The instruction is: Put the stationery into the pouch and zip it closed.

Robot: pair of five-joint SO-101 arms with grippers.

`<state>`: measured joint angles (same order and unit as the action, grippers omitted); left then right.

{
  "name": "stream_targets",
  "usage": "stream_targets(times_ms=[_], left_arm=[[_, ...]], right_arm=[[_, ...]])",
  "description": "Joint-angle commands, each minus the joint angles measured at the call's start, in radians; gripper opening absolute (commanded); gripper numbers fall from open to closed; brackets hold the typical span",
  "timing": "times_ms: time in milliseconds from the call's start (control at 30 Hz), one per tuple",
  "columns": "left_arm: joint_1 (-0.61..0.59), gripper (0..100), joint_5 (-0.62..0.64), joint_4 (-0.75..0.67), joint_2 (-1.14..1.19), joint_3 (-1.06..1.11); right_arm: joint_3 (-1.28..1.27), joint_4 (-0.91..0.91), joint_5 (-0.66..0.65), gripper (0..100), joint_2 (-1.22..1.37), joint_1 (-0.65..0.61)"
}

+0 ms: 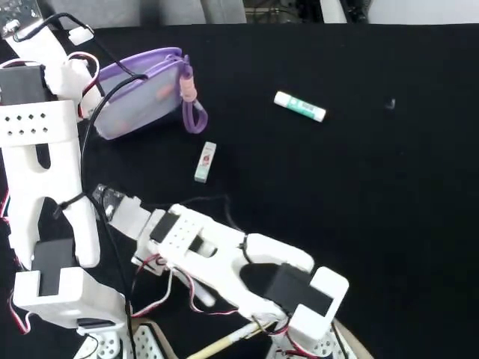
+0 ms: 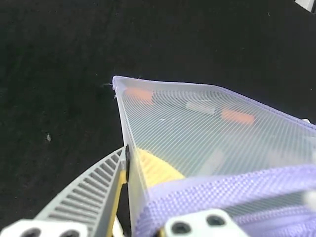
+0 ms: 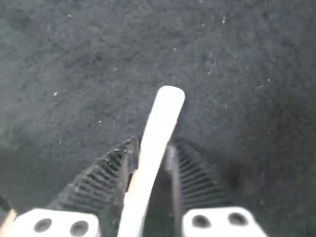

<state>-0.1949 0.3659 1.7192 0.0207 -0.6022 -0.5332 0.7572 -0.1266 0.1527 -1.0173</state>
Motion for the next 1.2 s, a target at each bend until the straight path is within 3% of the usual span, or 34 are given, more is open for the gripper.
stream_targets(times_ms=[0, 267, 500, 1167], left_arm=[[-0.002, 3, 0.009, -0.017, -0.015, -0.045], [-0.002, 3, 0.009, -0.018, -0.015, -0.045], [-0.002, 3, 0.009, -0.02, -0.015, -0.045], [-0.002, 3, 0.009, -0.012, -0.015, -0.044]], right_arm=[[0.051, 0.012, 0.006, 2.5, -0.004, 0.011], [0.053, 0.038, 0.002, 1.1, -0.018, 0.015], [0.021, 0.11, 0.0, 1.1, -0.203, 0.029], [-0.093, 0.175, -0.06, 1.1, -0.898, 0.368]])
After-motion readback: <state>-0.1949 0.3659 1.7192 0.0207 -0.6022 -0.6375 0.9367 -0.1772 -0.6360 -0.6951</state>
